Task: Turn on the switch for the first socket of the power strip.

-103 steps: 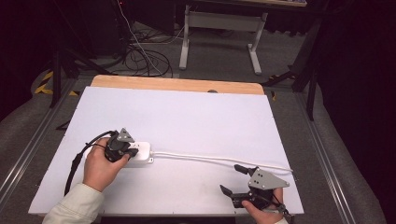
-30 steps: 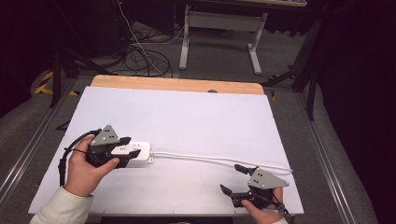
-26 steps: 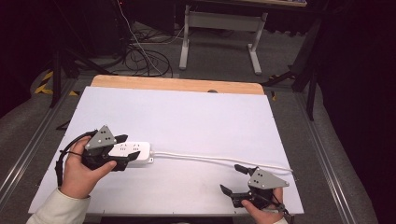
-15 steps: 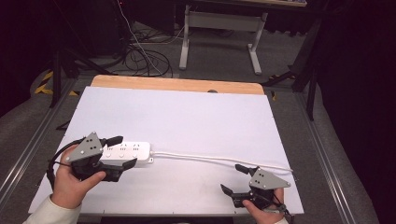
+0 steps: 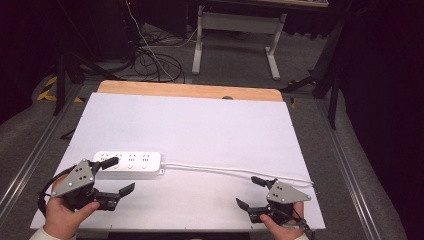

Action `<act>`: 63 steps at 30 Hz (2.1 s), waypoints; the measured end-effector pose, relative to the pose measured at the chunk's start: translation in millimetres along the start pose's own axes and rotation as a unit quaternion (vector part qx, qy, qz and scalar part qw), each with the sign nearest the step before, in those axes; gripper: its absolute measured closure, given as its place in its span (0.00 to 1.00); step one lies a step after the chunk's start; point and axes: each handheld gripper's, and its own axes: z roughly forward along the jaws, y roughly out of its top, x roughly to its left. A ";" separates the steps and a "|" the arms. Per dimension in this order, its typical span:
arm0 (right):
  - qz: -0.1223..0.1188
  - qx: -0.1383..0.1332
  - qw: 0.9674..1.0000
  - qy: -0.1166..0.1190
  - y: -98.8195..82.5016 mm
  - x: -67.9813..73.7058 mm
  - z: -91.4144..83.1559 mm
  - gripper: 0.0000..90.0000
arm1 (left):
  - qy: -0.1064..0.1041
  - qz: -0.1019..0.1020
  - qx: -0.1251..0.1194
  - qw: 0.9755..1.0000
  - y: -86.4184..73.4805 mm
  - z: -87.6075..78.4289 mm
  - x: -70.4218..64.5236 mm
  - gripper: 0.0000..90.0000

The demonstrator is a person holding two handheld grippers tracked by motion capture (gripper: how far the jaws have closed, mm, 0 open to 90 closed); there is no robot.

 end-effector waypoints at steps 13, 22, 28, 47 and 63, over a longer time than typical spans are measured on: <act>0.001 0.001 1.000 -0.001 -0.3 0.4 0.4 0.19 | -0.028 -0.007 0.004 1.000 -23.6 -0.1 -1.6 0.12; 0.002 0.002 1.000 0.001 -0.7 0.4 1.0 0.19 | -0.032 -0.019 0.029 0.999 -39.1 3.4 -1.8 0.13; 0.001 0.005 1.000 0.001 -1.0 0.3 1.3 0.18 | -0.030 0.000 0.051 0.998 -47.5 8.7 -2.7 0.15; 0.003 0.009 1.000 0.004 -2.5 -0.4 3.1 0.18 | -0.036 -0.043 0.061 0.997 -53.6 8.7 4.0 0.16; 0.004 0.007 1.000 0.005 -2.8 -0.4 3.5 0.18 | -0.015 -0.002 0.058 0.998 -50.3 7.3 -0.7 0.16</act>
